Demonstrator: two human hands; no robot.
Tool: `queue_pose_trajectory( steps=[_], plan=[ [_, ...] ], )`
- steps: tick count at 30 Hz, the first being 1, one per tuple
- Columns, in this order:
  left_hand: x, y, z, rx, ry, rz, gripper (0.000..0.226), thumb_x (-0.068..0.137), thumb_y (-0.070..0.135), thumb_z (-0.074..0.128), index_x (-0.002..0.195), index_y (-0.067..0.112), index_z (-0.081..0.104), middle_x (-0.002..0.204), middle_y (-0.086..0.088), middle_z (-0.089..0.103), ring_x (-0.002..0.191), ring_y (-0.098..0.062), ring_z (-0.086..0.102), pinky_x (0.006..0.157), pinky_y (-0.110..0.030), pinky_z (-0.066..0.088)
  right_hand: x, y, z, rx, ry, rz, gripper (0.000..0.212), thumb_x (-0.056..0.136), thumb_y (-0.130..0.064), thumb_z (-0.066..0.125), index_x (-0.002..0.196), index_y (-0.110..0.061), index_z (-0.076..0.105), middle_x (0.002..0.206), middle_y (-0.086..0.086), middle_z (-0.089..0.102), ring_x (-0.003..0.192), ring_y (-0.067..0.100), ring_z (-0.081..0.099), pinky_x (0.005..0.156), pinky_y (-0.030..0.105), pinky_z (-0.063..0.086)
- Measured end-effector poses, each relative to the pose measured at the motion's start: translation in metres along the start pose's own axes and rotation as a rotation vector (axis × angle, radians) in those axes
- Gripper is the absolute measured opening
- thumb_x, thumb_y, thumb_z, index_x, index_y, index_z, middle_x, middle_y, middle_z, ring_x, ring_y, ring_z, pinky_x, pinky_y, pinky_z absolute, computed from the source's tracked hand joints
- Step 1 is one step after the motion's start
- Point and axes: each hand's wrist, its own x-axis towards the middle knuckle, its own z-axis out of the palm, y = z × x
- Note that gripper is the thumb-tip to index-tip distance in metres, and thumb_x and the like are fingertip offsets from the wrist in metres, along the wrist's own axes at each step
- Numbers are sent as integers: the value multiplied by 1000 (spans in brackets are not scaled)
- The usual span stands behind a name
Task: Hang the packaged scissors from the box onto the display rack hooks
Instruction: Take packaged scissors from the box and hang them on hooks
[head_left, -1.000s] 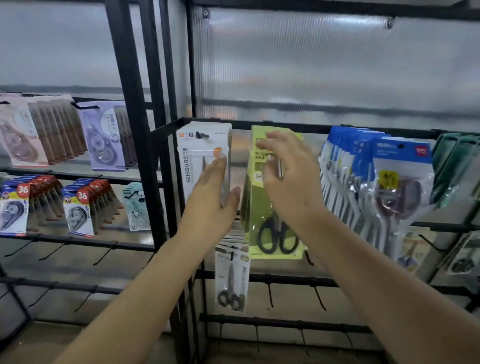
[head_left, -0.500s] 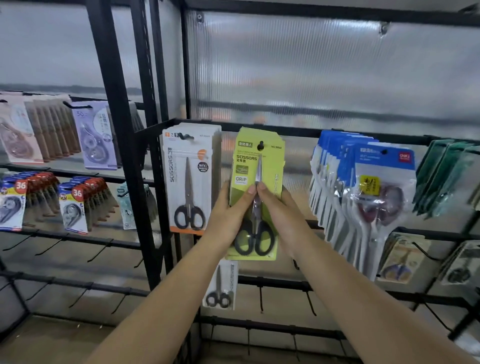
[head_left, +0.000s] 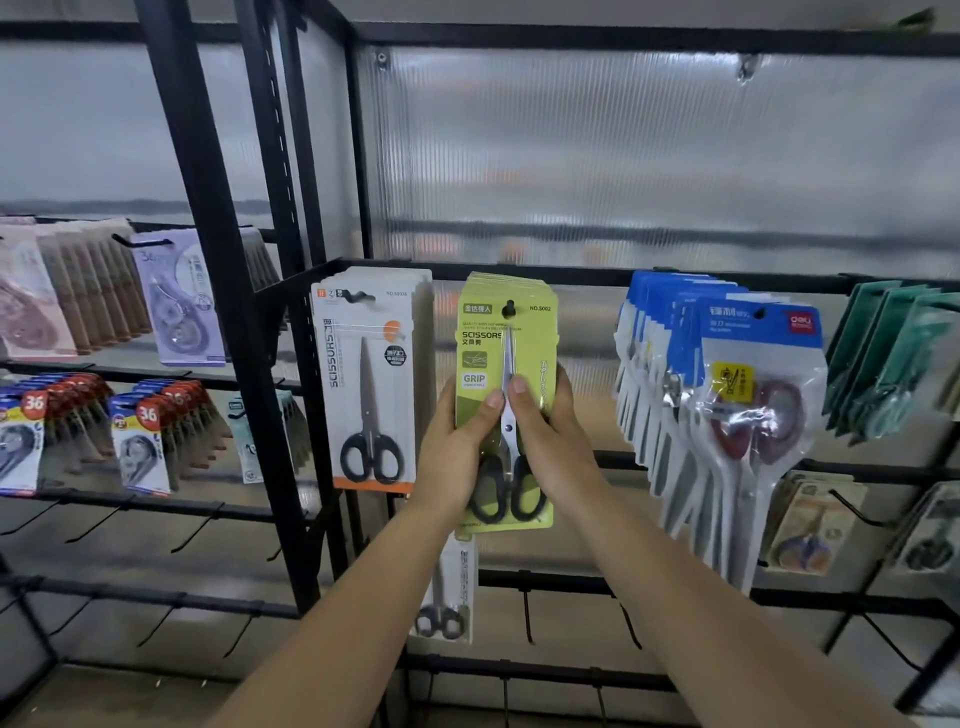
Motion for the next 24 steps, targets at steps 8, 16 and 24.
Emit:
queue_pose_trajectory(
  steps=[8, 16, 24],
  plan=[
    [20, 2, -2, -32, -18, -40, 28, 91, 23, 58, 119, 21, 59, 111, 4, 69, 102, -11, 66, 93, -27, 49, 24, 6, 5, 31, 36, 8, 56, 93, -51, 44, 143, -33, 26, 128, -5, 58, 113, 19, 57, 99, 33, 42],
    [41, -7, 3, -101, -14, -97, 20, 91, 21, 59, 111, 24, 60, 110, -2, 70, 104, -20, 65, 99, -38, 47, 42, 7, 0, 12, 25, 36, 57, 94, -50, 44, 144, -31, 26, 129, -5, 57, 115, 19, 55, 97, 31, 40],
    [20, -16, 1, -28, -93, 57, 35, 92, 24, 54, 127, 23, 51, 118, 4, 65, 108, -5, 62, 91, -18, 48, 29, 18, 1, -74, 80, -71, 58, 95, -44, 45, 146, -30, 21, 125, -5, 60, 108, 16, 59, 87, 23, 44]
  ],
)
